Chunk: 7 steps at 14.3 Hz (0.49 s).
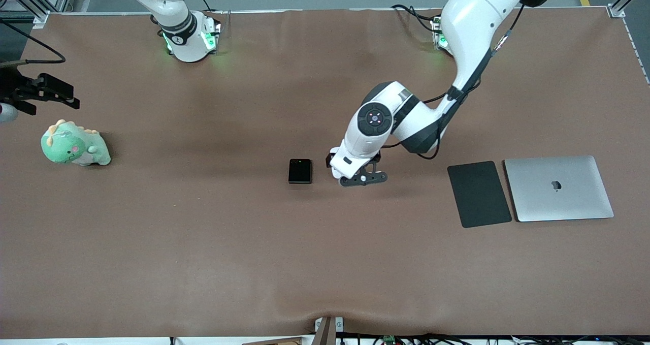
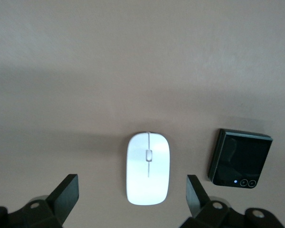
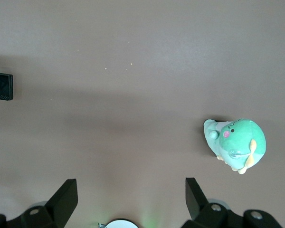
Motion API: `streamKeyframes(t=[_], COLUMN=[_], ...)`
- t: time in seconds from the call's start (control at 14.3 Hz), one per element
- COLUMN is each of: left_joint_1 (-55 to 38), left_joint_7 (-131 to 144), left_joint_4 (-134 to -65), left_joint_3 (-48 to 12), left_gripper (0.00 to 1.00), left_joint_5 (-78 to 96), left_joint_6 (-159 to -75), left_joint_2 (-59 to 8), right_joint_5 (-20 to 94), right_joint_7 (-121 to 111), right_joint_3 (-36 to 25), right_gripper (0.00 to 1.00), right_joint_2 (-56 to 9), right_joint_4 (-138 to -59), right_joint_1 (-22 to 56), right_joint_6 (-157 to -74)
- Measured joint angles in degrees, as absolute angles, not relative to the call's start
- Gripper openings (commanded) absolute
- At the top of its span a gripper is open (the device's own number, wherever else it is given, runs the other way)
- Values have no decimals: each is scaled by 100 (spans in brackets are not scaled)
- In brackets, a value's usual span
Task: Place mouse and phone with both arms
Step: 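Reach the left gripper over the white mouse and lower it, then grasp the white mouse with the left gripper while the right gripper reaches out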
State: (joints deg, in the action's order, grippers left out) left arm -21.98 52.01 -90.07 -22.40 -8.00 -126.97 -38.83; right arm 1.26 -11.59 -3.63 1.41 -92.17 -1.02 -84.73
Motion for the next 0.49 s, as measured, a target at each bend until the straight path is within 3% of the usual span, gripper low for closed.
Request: streamKeyframes(t=[0.14, 0.49], left_joint_1=[-2315, -2477], left_joint_7=[5364, 5733], left_joint_4=[-9006, -9005], left_joint_3=[-2225, -2214], left_gripper=[94, 94], left_joint_5=[-893, -1360], left_joint_6=[-12851, -13142], left_joint_2=[-4058, -4463], right_joint_5=[129, 157], right_joint_7=[-1159, -1159], right_joint_3=[-363, -360], right_gripper=[100, 100], right_joint_2=[141, 140], right_joint_4=[-9217, -9217], right_joint_1=[-102, -102], right_joint_6=[-8473, -8474])
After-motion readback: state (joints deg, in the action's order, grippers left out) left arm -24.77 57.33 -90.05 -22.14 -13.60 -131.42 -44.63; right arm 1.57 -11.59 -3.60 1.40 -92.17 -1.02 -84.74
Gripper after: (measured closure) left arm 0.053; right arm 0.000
